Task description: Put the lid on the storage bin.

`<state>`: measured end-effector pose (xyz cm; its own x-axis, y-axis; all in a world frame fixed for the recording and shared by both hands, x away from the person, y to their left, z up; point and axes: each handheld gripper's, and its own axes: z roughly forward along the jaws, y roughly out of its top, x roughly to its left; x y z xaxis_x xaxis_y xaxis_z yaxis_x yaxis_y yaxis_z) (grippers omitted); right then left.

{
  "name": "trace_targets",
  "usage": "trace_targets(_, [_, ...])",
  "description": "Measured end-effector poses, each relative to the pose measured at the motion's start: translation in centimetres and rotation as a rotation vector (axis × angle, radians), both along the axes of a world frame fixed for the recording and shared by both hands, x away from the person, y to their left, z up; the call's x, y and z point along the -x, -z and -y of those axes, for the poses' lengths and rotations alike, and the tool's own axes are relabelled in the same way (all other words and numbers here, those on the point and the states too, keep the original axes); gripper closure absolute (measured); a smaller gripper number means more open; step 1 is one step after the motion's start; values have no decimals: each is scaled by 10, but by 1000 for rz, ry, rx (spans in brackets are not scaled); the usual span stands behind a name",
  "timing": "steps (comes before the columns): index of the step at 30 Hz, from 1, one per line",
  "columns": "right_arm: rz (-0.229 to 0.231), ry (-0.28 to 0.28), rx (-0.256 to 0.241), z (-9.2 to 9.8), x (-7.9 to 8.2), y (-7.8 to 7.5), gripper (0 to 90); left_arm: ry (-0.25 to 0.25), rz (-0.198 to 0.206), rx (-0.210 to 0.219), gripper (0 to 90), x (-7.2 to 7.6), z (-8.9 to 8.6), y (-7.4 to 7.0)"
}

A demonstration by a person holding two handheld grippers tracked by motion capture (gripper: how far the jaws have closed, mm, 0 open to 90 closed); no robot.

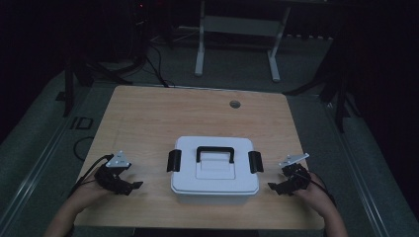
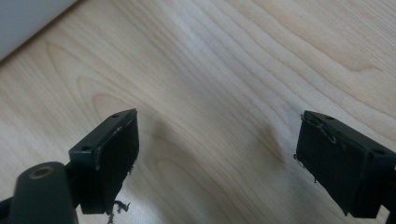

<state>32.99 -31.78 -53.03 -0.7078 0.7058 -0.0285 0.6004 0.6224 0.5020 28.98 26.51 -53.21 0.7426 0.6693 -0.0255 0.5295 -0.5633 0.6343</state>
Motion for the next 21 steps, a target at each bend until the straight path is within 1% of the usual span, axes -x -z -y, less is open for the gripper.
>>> trace_targets(2, [17,20,-14,2,0,2,131,-7,7,0,141,1,-1,2])
trace_targets(3, [25,29,-16,2,1,3,131,-11,8,7,141,1,-3,4])
trace_targets(4, [25,29,-16,2,1,3,131,-11,8,7,141,1,-3,4])
trace_targets(5, [37,52,-38,4,2,4,131,-24,3,16,141,1,-5,6])
trace_targets(6, [42,56,-44,5,2,5,131,-26,6,15,140,2,-6,6])
trace_targets(8, [52,70,-61,6,3,5,131,-28,-1,22,141,1,-7,7])
trace_targets(10, [67,81,-63,8,4,6,131,-36,7,24,140,2,-7,8])
trace_targets(12, [66,86,-82,9,5,7,131,-39,9,37,141,3,-7,10])
trace_targets(14, [81,99,-84,11,6,8,131,-43,12,35,141,4,-8,11])
trace_targets(17, [98,103,-89,12,6,9,131,-46,17,49,141,5,-10,12])
trace_targets(21, [105,115,-100,12,7,9,131,-61,14,52,141,6,-14,15])
